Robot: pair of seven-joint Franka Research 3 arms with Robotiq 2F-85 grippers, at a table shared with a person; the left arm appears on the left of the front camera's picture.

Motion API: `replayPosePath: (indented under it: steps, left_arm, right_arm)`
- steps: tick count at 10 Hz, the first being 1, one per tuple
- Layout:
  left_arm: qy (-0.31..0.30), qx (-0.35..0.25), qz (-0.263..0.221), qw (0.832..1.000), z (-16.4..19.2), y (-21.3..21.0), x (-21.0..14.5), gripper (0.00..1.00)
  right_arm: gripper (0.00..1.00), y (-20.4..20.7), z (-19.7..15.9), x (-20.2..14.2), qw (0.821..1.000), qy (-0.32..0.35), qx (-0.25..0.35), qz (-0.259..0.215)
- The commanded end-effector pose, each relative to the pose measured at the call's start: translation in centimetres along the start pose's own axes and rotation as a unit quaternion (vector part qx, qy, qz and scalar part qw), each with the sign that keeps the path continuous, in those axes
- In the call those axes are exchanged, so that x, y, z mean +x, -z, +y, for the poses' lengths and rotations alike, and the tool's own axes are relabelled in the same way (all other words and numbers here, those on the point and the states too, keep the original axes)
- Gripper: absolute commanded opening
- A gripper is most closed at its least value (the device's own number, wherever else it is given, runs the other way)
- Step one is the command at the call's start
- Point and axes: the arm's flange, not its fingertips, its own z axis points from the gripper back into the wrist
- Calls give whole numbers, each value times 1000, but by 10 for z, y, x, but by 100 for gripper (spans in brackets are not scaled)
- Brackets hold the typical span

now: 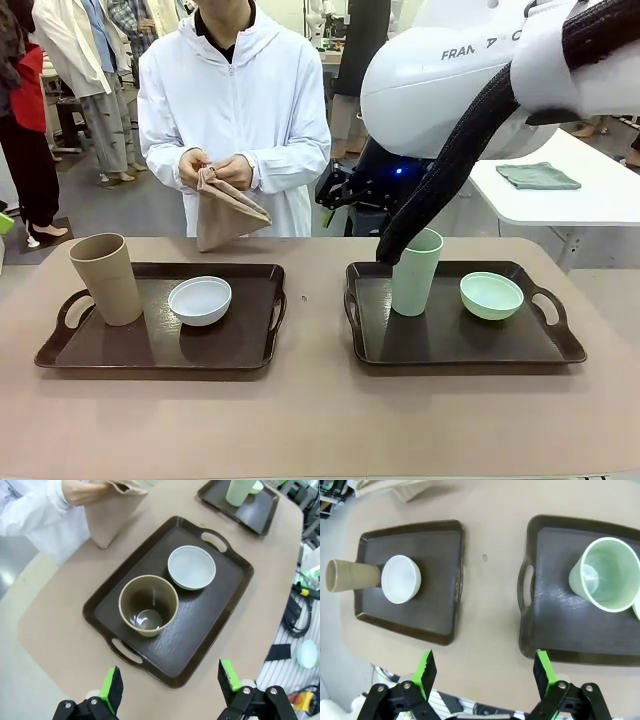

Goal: Set up a tray with a mat and arrange the tableware.
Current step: Pick up the Picnic Bowl and Reusable plastic cup from the Handle tray in front of the human's position and hold them in the air.

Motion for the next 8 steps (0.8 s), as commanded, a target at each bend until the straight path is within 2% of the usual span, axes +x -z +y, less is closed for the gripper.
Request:
replayPosePath:
  steps: [1, 5, 6, 7, 8]
  left_arm:
    - [4, 0, -1, 1000, -4, -1, 0, 100]
    - [2, 0, -1, 1000, -1, -1, 1, 100]
    - [89, 10, 24, 996, -6, 9, 19, 100]
    - [88, 46, 96, 990, 9, 23, 32, 100]
    - [129, 45, 117, 984, 17, 28, 32, 100]
  right_arm:
    - [100, -17, -2, -13, 1000, -17, -4, -15]
    - [100, -19, 6, -7, 1000, -9, 7, -12]
    - [100, -16, 10, -8, 1000, -21, 7, -10]
    - [100, -1, 23, -6, 999, -33, 6, 1]
    - [100, 16, 36, -6, 999, -47, 2, 27]
